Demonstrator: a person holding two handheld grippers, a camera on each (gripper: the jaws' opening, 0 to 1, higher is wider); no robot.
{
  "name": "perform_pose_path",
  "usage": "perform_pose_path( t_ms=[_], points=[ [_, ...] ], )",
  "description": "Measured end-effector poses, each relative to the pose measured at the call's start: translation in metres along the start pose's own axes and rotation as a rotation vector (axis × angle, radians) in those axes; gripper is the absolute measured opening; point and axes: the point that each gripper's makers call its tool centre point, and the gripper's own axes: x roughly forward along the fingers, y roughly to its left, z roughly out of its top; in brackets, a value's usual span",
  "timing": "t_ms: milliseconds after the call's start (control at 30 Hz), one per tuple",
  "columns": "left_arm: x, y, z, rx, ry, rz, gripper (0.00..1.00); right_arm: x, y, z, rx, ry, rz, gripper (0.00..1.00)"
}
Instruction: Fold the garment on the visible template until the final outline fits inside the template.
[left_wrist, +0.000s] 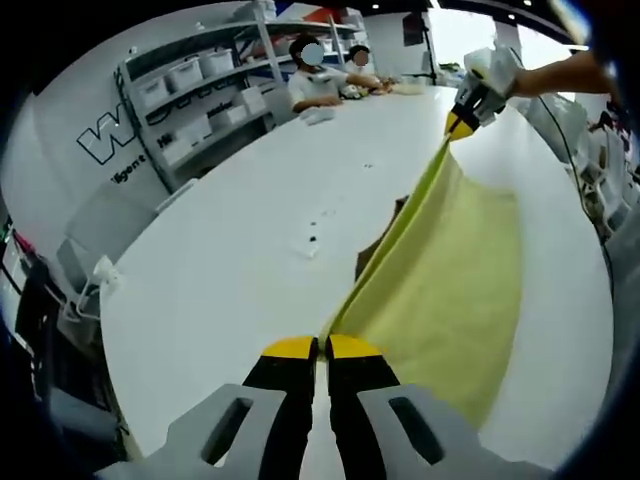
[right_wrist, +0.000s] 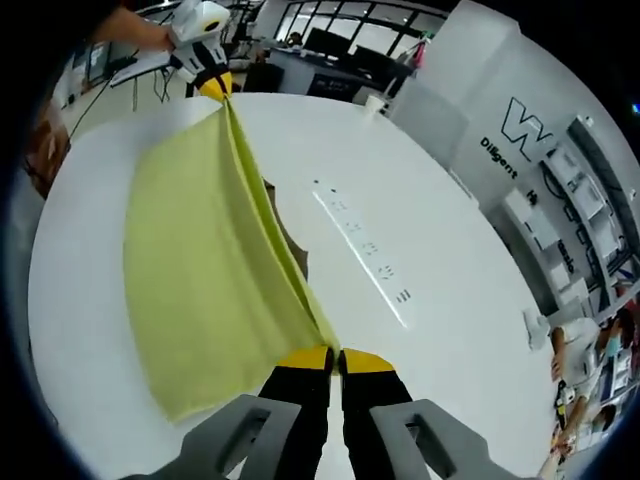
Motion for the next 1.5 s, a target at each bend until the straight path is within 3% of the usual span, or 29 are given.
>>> perform_pose_path(
  t_ms=[733,1167,1500],
  points=[
    [0.042,0.003,-0.026,-0.044,0.055,-0.006,0.04,0.046,-0.004,-0.017,0.063,0.045,0.017,0.00],
    [0.054,0.001,-0.035,-0.068,0.080,-0.001,0.05,0.063,-0.002,-0.021,0.077,0.063,0.026,0.00],
    [0.058,0.006,-0.037,-0.028,0.083,0.023,0.10,0.071,-0.001,-0.020,0.098,0.062,0.031,0.01]
  ],
)
